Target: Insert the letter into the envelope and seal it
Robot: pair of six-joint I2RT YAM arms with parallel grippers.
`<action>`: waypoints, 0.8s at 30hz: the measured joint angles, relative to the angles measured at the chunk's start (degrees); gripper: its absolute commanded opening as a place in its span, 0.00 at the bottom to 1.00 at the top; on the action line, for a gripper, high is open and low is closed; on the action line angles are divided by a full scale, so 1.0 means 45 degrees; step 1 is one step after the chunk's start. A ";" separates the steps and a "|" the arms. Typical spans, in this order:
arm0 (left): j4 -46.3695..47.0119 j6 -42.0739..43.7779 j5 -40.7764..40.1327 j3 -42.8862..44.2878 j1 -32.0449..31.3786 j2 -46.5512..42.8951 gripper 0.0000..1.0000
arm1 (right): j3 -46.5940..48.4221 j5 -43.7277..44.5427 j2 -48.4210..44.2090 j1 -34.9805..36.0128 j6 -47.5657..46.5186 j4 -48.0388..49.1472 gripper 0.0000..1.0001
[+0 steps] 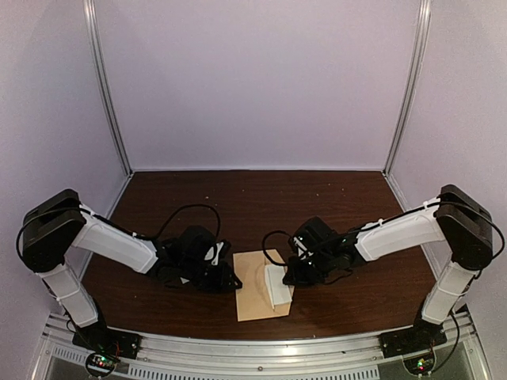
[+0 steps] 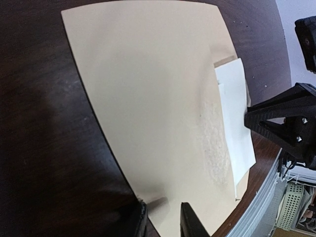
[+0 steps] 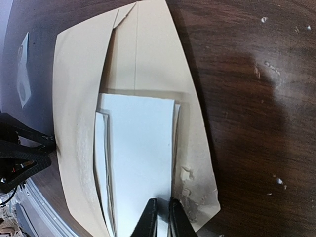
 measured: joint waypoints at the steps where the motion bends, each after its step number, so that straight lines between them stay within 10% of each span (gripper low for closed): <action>1: 0.0000 0.0000 0.0024 0.0000 0.0019 0.0010 0.24 | 0.0000 -0.0015 0.0010 0.0000 0.0005 0.0049 0.09; 24: 0.0243 -0.0005 0.0228 0.0000 0.0058 0.0141 0.21 | 0.0544 -0.0801 0.0947 0.0466 0.0330 0.1175 0.06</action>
